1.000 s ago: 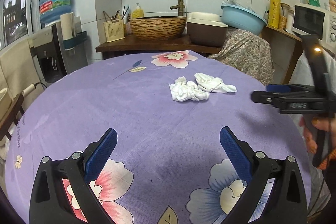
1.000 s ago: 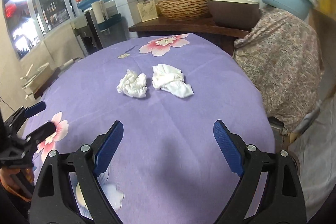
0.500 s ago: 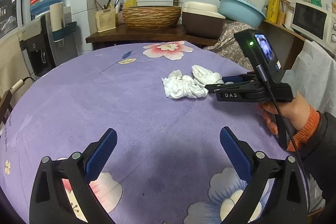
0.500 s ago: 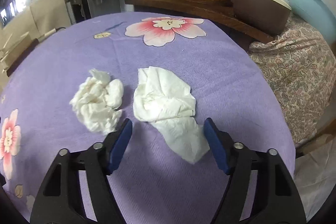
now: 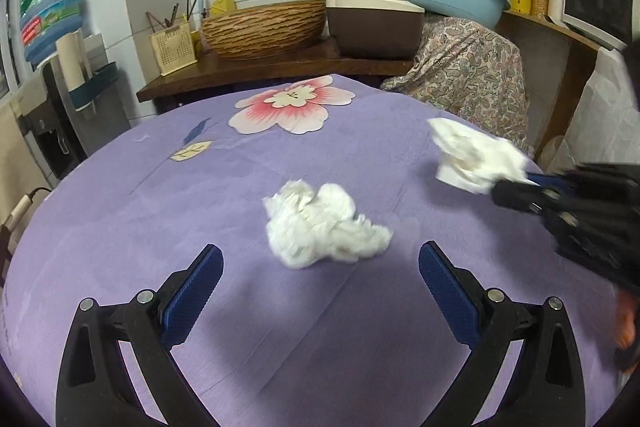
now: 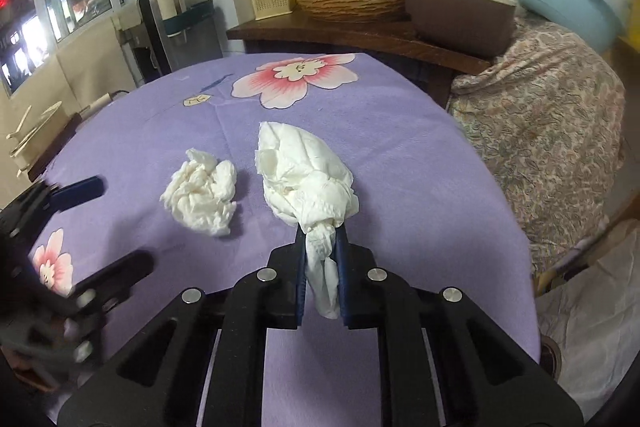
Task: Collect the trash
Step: 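Grasp the flatter white tissue with the right gripper and lift it, then grasp the crumpled white tissue with the left gripper and lift it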
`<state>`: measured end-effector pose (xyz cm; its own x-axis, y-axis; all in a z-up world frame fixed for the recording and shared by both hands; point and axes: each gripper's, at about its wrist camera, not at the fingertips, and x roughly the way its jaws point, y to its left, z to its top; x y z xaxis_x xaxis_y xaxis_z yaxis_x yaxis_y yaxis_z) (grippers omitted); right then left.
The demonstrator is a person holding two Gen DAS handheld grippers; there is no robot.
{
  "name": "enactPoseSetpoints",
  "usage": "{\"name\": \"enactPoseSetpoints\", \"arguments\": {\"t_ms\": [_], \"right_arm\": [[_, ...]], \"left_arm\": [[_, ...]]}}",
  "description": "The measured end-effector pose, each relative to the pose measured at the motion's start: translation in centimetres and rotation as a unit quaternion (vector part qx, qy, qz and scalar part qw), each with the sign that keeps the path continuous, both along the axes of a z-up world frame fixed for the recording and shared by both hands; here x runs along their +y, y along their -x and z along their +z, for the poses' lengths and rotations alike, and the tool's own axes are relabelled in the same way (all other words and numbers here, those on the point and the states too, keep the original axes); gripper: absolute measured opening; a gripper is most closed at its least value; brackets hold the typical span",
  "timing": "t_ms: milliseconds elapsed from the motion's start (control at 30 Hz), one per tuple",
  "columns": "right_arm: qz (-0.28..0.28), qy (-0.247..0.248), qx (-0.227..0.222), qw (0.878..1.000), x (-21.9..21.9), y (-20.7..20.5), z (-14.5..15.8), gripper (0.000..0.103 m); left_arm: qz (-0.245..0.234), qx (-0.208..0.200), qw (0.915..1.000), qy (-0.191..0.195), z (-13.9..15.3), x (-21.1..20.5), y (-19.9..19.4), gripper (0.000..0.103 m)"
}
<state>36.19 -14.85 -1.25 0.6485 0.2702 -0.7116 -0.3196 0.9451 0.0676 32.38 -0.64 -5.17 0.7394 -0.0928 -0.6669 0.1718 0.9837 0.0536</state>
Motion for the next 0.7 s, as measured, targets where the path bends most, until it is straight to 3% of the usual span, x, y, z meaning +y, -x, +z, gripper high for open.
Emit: {"name": "enactPoseSetpoints", "arguments": {"t_ms": [133, 167, 233, 300, 467, 567, 700], "right_arm": [[0.0, 0.016, -0.017, 1.0, -1.6, 3.4, 0.7, 0.013], [0.0, 0.015, -0.017, 1.0, -2.0, 4.2, 0.8, 0.013], [-0.002, 0.019, -0.025, 1.0, -2.8, 5.9, 0.8, 0.014], [0.0, 0.02, -0.03, 0.999, -3.3, 7.6, 0.8, 0.013], [-0.001, 0.007, -0.04, 0.999, -4.5, 10.7, 0.8, 0.014], [-0.002, 0.01, -0.053, 0.999, -4.7, 12.1, 1.1, 0.013], [-0.001, 0.003, -0.065, 0.998, -4.9, 13.4, 1.5, 0.013]], "left_arm": [[-0.002, 0.004, 0.9999, -0.011, -0.4, -1.6, -1.5, 0.097], [0.0, 0.005, 0.9998, -0.02, -0.6, -1.9, -1.8, 0.092], [0.003, 0.016, 0.9996, -0.024, -1.0, -2.2, -2.4, 0.073], [0.01, 0.025, 0.9993, -0.026, -1.4, -2.3, -2.6, 0.068], [0.032, 0.012, 0.9988, -0.035, -1.0, -1.8, -2.4, 0.031], [0.037, 0.018, 0.999, -0.02, -0.6, -0.8, -2.1, 0.016], [0.04, 0.012, 0.9991, -0.005, 0.3, 0.5, -0.9, 0.012]]}}
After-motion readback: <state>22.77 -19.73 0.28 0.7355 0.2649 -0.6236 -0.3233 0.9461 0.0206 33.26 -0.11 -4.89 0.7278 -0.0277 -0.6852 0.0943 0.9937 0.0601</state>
